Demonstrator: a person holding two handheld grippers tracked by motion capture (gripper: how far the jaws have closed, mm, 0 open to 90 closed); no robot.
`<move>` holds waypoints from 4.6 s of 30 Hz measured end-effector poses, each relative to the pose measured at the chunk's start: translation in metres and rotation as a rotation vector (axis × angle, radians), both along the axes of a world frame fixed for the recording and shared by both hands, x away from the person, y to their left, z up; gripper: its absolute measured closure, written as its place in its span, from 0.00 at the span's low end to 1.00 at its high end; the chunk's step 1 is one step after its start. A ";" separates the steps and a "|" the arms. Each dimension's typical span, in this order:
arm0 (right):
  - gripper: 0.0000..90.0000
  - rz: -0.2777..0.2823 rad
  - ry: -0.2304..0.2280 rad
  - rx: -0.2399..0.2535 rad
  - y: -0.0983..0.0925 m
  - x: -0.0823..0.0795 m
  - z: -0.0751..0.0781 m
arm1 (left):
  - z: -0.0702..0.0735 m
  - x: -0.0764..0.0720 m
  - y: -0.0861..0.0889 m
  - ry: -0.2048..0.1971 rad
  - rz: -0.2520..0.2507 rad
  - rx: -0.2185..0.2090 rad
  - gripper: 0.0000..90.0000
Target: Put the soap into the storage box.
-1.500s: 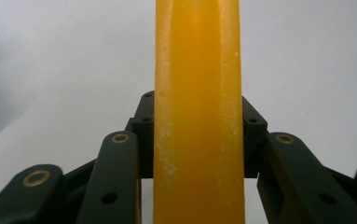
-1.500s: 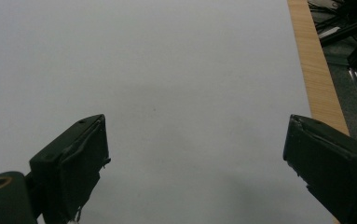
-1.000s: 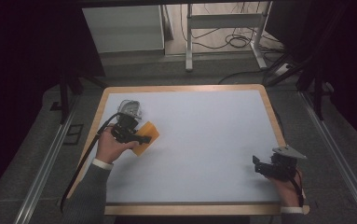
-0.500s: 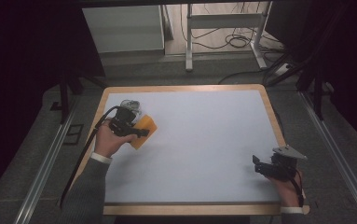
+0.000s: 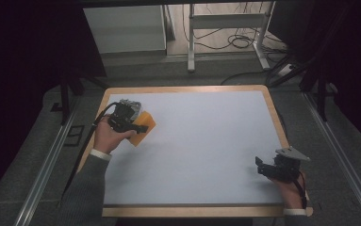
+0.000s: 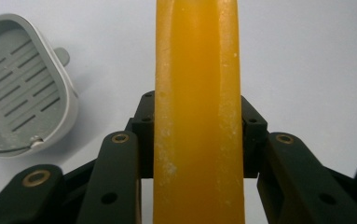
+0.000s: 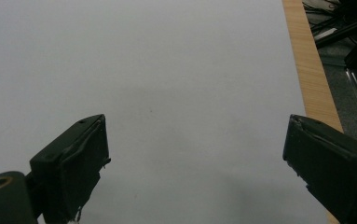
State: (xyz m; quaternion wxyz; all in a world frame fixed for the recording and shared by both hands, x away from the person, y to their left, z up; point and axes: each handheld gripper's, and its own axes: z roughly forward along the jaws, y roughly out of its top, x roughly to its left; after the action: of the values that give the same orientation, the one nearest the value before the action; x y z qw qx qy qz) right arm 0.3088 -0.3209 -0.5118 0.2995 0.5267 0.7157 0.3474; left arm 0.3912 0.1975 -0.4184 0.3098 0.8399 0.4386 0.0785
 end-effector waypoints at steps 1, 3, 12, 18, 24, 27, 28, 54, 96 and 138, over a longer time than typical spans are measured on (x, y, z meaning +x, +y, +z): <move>0.07 0.000 0.000 0.000 0.000 0.000 0.000 | 0.000 0.000 0.000 0.000 0.000 0.000 0.67; 0.07 -0.001 0.001 0.001 0.000 0.000 0.000 | 0.001 0.001 0.000 0.000 0.003 0.001 0.67; 0.07 0.000 0.008 0.004 -0.001 0.000 0.000 | 0.005 0.008 0.005 0.000 0.022 -0.002 0.67; 0.07 -0.003 0.009 0.005 -0.001 0.001 -0.001 | 0.007 0.014 0.009 0.005 0.031 -0.001 0.67; 0.07 -0.003 0.011 0.007 -0.001 0.000 0.000 | 0.011 0.023 0.011 0.006 0.051 -0.002 0.67; 0.07 -0.010 0.013 0.008 -0.002 0.000 0.000 | 0.013 0.026 0.012 0.009 0.058 0.000 0.67; 0.07 -0.011 0.014 0.008 -0.002 0.001 0.000 | 0.013 0.028 0.012 0.010 0.058 0.001 0.67; 0.07 -0.014 0.016 0.006 -0.003 0.001 -0.001 | 0.010 0.059 0.033 0.042 0.153 -0.012 0.67; 0.07 -0.027 0.011 0.012 -0.006 0.001 0.001 | -0.020 0.115 0.064 0.109 0.311 -0.031 0.67; 0.08 -0.021 -0.038 -0.001 -0.002 -0.002 0.004 | -0.009 0.053 0.075 -0.098 0.299 -0.055 0.27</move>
State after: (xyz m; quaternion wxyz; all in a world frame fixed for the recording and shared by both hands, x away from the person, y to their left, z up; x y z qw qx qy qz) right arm 0.3071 -0.3227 -0.5078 0.3167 0.5275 0.7045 0.3538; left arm 0.4438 0.2725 -0.4274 0.3386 0.7517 0.5450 0.1525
